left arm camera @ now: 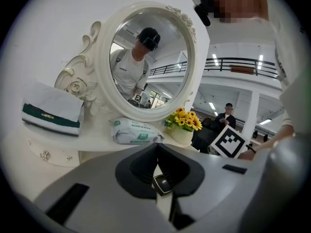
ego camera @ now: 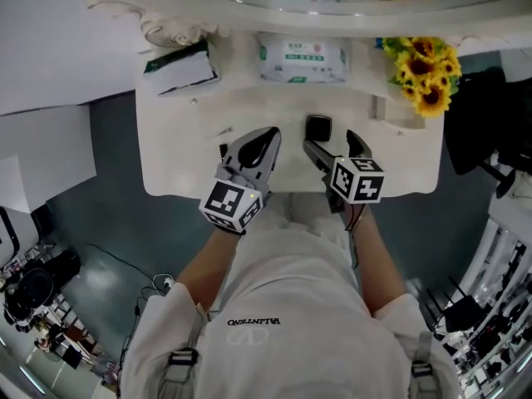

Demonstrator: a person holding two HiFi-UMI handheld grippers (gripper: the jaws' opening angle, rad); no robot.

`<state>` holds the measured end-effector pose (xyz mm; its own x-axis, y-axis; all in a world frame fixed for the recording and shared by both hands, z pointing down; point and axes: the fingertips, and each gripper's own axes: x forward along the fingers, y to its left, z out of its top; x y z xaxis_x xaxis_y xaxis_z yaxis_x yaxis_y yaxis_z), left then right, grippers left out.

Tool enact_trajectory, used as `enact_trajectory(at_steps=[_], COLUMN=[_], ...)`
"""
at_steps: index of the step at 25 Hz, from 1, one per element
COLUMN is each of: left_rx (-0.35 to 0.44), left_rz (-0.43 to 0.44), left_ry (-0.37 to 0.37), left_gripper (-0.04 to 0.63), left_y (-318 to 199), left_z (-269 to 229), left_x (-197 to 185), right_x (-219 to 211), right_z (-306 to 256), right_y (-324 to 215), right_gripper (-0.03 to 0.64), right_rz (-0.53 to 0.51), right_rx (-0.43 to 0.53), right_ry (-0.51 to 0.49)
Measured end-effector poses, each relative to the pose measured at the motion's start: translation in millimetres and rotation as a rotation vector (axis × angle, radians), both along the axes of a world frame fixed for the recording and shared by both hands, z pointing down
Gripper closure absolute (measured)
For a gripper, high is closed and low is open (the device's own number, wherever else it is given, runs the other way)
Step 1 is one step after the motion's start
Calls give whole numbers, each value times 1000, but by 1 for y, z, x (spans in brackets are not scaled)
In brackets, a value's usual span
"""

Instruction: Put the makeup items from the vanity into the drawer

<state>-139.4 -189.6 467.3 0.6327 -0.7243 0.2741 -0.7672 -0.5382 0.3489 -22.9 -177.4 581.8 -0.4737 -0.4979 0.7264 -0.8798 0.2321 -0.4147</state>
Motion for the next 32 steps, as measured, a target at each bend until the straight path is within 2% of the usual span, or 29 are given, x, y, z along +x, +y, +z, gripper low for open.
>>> enact_trajectory(at_steps=[7, 12, 18, 32], left_rx=[-55, -139, -199, -223], left_rz=[-5, -37, -36, -60], left_ry=[-28, -95, -114, -81], left_gripper=[594, 594, 594, 594], left_y=[-13, -17, -13, -21], left_z=[31, 68, 97, 105], left_x=[11, 16, 20, 14], right_x=[3, 1, 0, -9], right_z=[20, 35, 45, 63], right_y=[-9, -12, -12, -20], right_gripper=[86, 94, 108, 110], right_rz=[-13, -13, -19, -14], right_rx=[-26, -57, -79, -140], right_ry=[50, 78, 106, 172])
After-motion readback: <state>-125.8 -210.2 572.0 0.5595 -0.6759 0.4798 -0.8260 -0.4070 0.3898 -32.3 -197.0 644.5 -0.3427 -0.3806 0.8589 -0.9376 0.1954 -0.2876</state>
